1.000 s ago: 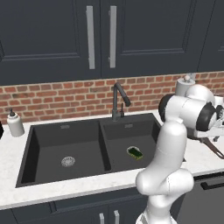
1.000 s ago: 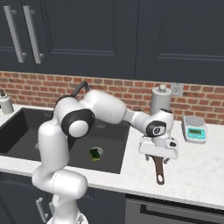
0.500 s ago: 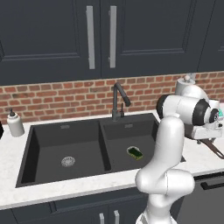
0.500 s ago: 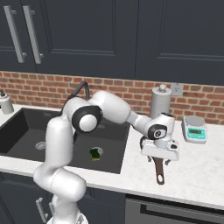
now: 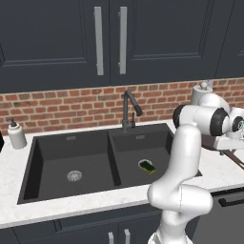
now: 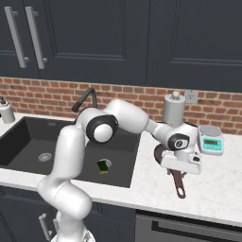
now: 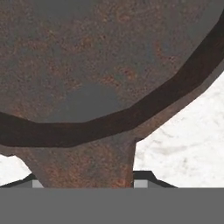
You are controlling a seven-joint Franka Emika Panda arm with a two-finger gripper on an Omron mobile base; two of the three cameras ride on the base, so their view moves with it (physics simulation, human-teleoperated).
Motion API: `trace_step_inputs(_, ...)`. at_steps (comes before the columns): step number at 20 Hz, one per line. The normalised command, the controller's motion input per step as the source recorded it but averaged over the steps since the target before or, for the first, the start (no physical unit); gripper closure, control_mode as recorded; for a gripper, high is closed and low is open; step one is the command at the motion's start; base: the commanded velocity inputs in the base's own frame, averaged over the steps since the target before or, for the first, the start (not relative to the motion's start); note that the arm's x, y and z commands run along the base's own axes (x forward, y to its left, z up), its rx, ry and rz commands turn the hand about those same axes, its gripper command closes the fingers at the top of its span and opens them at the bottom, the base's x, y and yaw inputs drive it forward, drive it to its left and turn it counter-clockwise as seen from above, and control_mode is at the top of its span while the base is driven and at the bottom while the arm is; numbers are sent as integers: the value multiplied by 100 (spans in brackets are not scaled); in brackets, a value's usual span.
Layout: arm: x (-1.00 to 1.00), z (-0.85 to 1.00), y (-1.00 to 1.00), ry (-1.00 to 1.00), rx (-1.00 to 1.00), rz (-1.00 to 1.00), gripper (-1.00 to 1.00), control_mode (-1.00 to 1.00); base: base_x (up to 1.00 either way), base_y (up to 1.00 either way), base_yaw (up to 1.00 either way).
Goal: Pick the pan and sponge and place them into the sink. Then turn on the water.
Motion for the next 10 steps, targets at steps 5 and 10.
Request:
trace_step_inputs(5,0,-16,0,0,0,0,100,-100,0,0,0)
trace_step_inputs(10,0,-1,0,0,0,0,100,-100,0,0,0)
